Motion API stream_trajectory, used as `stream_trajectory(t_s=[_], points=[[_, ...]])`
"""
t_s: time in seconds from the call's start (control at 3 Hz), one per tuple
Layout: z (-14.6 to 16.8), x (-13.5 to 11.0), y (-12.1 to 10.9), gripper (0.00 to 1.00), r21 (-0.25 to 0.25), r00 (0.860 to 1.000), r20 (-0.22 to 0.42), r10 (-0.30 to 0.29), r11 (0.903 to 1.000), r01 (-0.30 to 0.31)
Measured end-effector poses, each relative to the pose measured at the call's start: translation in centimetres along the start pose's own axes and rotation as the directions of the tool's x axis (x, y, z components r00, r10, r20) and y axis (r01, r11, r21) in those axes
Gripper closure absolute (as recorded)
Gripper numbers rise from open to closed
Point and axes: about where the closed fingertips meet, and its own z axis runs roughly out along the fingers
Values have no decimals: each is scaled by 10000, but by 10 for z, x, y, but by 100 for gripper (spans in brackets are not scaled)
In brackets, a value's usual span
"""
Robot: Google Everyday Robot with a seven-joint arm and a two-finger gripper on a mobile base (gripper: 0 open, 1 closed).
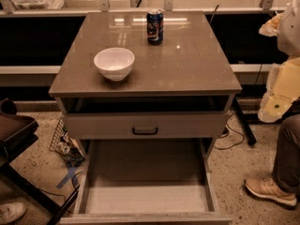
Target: Close middle drawer
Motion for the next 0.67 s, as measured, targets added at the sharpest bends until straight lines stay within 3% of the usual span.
stream_trajectory(t_s=[0.33, 0.67], points=[[1, 0, 1, 0, 19, 10000, 32, 16, 10000, -16], [23, 4, 9, 0, 236, 9985, 498, 246, 9994, -259]])
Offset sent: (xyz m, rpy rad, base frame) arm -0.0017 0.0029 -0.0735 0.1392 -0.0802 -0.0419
